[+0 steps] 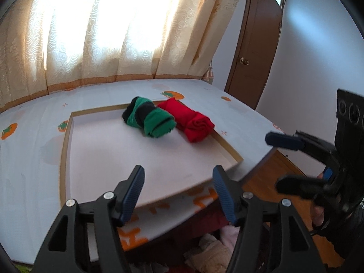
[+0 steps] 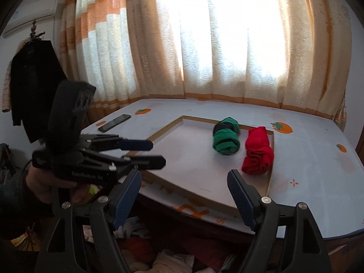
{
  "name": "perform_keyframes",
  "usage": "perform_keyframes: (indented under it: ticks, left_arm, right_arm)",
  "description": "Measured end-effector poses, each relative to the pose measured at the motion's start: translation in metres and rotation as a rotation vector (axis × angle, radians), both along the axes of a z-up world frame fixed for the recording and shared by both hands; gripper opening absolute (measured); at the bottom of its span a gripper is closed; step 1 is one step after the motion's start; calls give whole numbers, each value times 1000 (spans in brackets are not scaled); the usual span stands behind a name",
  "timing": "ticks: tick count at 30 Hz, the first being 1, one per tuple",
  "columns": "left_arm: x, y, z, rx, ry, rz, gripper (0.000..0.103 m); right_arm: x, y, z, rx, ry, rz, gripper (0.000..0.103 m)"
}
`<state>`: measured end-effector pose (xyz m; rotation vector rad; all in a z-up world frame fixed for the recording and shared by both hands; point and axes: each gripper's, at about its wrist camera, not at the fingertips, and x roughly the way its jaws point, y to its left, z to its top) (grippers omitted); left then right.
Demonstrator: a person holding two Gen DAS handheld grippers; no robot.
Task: Take underwear out of drawer
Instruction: 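Withdraw both tools from the tray and lower them toward the drawer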
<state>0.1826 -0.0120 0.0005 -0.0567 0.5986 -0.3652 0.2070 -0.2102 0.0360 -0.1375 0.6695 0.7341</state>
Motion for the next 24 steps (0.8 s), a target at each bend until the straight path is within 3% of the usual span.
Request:
perform_keyframes:
  ticks: [10,14,24]
  left_arm:
    - [-39,9,-32,4,37,45,63]
    - [-57,9,-38,8,27,67,65]
    - [-85,13,-61,6,46,114,66]
  right_arm:
    - [-41,-9,23,18,-24,35,81]
    - [-53,-17,34,29,-44,33,86]
    - [-74,-27,26,11,-23,27,87]
